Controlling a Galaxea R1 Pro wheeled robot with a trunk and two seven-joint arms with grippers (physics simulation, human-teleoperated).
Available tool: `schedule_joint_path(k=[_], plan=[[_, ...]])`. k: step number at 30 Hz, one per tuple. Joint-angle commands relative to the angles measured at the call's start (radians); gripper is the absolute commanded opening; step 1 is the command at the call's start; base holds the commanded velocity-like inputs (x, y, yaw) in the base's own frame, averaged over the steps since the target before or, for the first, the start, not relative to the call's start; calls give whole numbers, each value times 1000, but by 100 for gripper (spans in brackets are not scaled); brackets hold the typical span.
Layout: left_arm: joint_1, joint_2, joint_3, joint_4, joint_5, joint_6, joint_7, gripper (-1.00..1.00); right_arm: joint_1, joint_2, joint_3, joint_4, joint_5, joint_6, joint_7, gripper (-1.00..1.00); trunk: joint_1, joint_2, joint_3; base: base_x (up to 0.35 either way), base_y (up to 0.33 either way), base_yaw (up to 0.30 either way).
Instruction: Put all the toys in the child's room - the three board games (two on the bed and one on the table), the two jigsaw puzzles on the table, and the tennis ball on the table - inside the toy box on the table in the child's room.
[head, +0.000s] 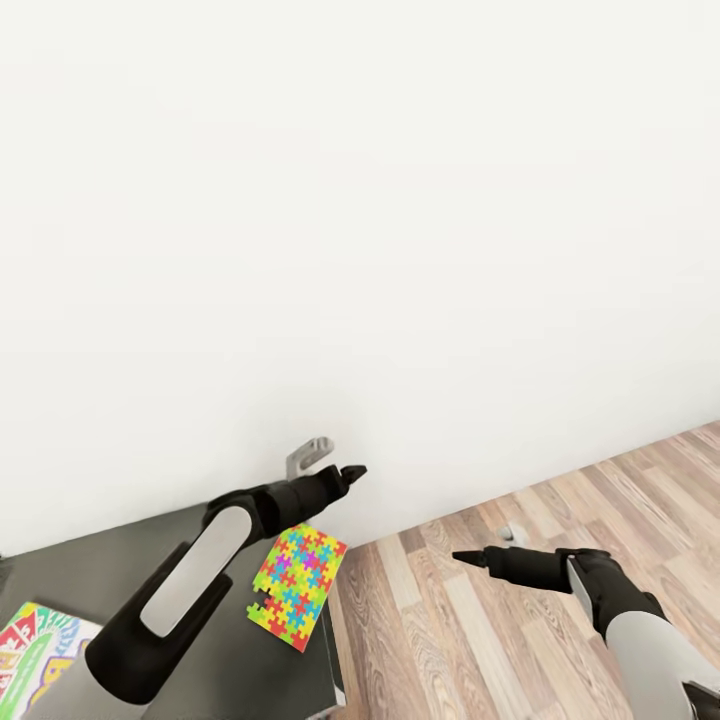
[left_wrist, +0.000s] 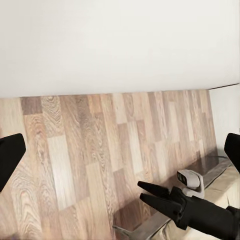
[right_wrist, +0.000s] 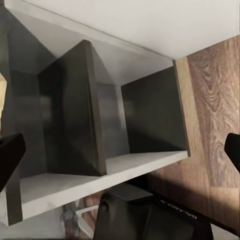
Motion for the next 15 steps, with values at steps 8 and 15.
schedule_joint_path(k=[8, 15], plan=[[-15, -3, 28, -6, 15, 3, 9, 100, -6, 1, -9, 11, 9, 20, 10, 100, 0, -2, -2, -40, 0, 0], [-35, -1, 56, -9, 21, 65, 9, 100, -44, -2, -50, 44, -24, 132, -132, 100, 0, -2, -2, -9, 0, 0]])
